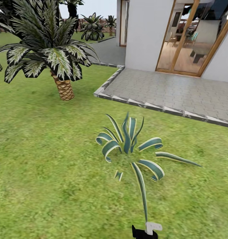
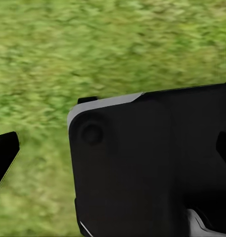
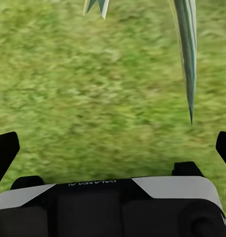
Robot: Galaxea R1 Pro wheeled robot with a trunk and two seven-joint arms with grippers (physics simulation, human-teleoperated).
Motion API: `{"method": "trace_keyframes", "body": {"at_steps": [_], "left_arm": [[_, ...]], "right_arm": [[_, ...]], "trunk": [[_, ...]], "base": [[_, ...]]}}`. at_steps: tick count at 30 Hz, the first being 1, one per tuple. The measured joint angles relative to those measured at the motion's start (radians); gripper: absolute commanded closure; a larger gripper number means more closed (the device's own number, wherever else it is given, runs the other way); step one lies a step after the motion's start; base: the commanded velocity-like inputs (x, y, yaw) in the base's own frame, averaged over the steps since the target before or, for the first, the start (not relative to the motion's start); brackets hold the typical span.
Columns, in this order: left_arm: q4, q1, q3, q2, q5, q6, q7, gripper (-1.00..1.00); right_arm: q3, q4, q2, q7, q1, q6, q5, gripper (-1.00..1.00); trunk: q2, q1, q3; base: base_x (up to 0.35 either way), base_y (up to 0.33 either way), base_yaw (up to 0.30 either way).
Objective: Take the three Easter eggs out of the wicker basket on the lawn in the garden, then place them on the lawn next to a single tree (choose any tree) so that all three eggs are next to the same tree and none are left in the basket.
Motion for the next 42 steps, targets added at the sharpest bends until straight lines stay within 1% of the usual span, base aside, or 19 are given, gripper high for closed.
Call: {"method": "trace_keyframes", "body": {"at_steps": [42], "left_arm": [[0.001,0.0,0.0,0.0,0.0,0.0,0.0,-1.0]], "right_arm": [[0.0,0.0,0.0,0.0,0.0,0.0,0.0,-1.0]], "trunk": [[0.0,0.0,0.0]], "base": [[0.0,0.272,0.0]]}}
